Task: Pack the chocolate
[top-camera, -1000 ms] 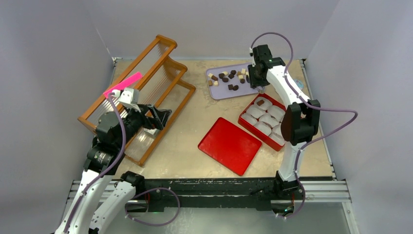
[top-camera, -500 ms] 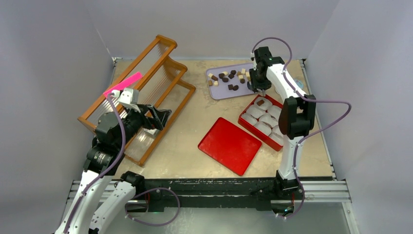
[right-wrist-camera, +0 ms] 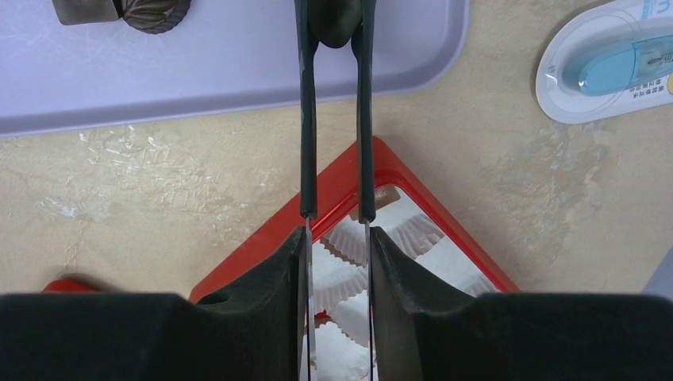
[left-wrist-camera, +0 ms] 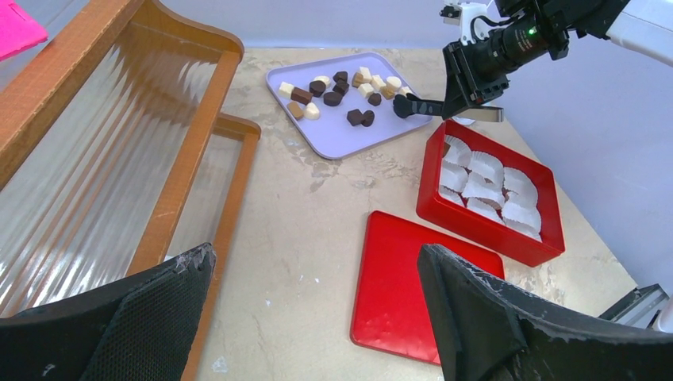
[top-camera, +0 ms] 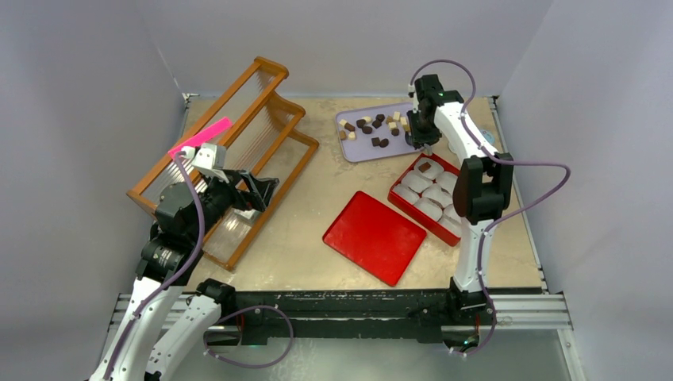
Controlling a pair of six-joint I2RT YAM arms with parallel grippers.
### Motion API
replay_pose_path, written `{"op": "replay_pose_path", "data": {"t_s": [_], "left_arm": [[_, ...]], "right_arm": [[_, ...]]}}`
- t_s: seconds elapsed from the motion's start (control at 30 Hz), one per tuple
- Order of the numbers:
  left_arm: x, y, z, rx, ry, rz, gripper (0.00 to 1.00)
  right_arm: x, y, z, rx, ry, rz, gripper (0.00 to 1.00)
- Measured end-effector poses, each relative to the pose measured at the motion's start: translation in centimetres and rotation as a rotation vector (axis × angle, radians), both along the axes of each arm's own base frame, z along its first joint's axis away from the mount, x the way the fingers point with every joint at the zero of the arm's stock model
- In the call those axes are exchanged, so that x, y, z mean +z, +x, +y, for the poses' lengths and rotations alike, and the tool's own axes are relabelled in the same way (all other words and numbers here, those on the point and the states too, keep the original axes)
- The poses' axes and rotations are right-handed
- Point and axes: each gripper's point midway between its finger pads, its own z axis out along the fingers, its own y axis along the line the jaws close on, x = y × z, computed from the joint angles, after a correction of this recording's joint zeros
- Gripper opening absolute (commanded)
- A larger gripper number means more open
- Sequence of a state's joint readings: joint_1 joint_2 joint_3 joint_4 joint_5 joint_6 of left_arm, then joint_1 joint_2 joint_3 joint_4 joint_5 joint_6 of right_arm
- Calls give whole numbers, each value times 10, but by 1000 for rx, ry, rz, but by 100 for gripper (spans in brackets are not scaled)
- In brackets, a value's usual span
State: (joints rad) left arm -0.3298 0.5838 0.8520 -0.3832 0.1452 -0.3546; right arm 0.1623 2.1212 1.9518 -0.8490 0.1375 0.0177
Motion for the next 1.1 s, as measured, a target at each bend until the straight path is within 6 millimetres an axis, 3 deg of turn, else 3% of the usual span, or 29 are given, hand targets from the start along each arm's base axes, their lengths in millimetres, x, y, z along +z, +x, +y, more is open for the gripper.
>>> {"op": "replay_pose_path", "data": {"t_s": [0.4,0.63,0.93,1.1], "left_arm": [[0,0,0,2,0,0,98],[0,0,1,5,0,0,98],[1,0,1,5,-1,-3,98],[1,-1,1,4,-1,-4,98]], "right_arm": [[6,-3,0,-7,9,-21,24],[30,-9,2,-12,37,-77,23],[72,-46,7,-75,136,-177,23],[84,-69,4,-125,164,-210,23]]}}
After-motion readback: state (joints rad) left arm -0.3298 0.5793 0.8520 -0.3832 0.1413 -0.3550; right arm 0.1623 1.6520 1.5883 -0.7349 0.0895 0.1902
